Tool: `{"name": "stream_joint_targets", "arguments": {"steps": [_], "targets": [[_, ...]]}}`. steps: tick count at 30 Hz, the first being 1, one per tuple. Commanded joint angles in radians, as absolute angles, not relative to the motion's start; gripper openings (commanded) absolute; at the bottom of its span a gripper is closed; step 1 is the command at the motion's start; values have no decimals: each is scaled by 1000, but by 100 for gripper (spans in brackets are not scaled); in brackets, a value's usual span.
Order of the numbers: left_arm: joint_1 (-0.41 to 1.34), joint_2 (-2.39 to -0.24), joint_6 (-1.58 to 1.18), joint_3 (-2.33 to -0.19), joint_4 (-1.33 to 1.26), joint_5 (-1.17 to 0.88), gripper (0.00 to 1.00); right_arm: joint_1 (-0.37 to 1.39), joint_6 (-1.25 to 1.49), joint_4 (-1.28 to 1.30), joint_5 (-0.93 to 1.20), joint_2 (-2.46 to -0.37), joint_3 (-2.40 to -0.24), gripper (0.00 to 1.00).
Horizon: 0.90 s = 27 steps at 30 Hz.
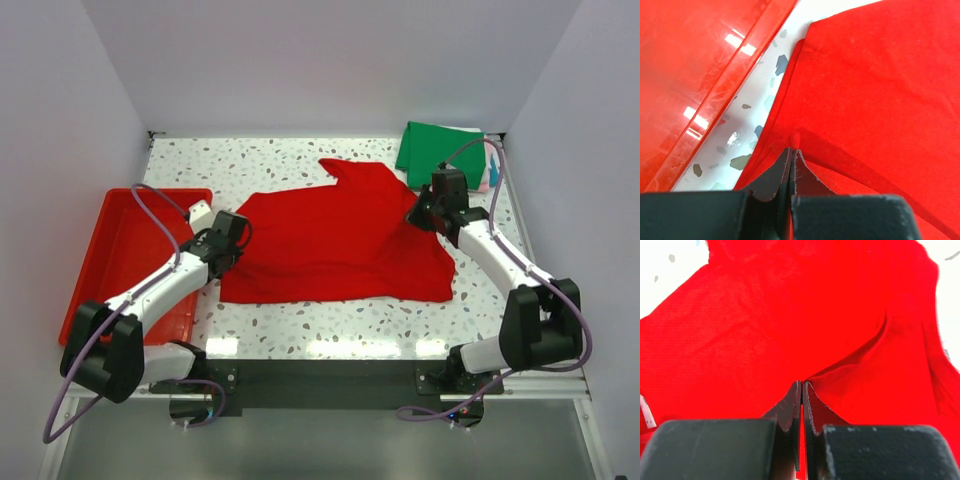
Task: Fold and stack the t-shirts
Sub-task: Fold the tshirt
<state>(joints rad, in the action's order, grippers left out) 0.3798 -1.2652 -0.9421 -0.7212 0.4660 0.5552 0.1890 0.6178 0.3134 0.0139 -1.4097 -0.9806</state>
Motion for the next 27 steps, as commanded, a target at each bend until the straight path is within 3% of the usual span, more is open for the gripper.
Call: {"name": "stream_joint_targets", "arguments": {"steps": [1, 21, 22, 23, 24, 25, 27], "targets": [[371, -1244, -977, -710, 494, 611, 0, 216, 630, 250, -17, -1436, -1038, 0], [313, -1350, -957, -701, 443, 614, 0, 313, 537, 187, -40, -1687, -1146, 2], [310, -1351, -939, -718, 433, 604, 31, 311, 528, 202, -47, -1684, -1152, 18], [310, -1351, -939, -718, 431, 604, 31, 311, 528, 202, -54, -1678, -1152, 18], [310, -1330, -930, -719, 430, 600, 42, 311, 520, 213, -58, -1672, -1152, 24], [310, -1315, -927, -718, 430, 597, 51, 311, 515, 222, -64, -1663, -1157, 36], [310, -1258, -925, -709, 434, 594, 56, 311, 511, 253, -80, -1635, -1166, 45]]}}
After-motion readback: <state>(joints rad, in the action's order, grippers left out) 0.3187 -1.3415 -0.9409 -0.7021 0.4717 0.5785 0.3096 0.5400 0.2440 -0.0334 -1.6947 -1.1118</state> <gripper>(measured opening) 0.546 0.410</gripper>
